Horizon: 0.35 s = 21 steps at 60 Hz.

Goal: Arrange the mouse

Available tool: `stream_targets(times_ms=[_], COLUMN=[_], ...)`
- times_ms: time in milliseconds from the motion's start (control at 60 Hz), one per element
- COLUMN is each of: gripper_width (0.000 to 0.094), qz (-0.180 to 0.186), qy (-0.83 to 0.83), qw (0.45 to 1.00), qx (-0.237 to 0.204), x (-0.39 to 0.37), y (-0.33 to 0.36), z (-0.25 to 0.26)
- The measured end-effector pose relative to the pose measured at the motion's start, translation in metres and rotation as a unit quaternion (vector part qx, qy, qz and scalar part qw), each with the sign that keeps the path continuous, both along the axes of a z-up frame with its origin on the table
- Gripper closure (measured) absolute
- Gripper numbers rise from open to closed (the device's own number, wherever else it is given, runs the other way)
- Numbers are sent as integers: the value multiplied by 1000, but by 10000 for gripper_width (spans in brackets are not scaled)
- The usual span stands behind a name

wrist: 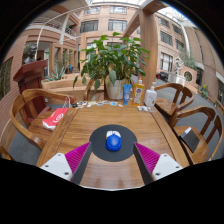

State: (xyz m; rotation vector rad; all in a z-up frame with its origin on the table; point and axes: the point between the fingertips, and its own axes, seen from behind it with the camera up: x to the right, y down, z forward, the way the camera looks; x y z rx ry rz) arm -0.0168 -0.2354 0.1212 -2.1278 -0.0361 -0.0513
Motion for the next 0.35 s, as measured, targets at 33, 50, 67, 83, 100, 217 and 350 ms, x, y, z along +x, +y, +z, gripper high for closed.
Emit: stream_targets(times_ms=[33, 50, 67, 83, 100, 217, 350], gripper_width=[78, 78, 78, 77, 78, 78, 79], qz=[-1, -1, -1, 0, 0, 1, 3], qy=[-3, -4, -5, -6, -7, -5, -2], qw=[1000, 1000, 1000, 1000, 1000, 1000, 1000], qx=[2, 3, 4, 5, 7, 9, 8], x=[-1, -1, -2, -3, -4, -8, -12], y=[-6, -10, -14, -17, -19, -39, -52], z=[2, 4, 6, 7, 8, 14, 18])
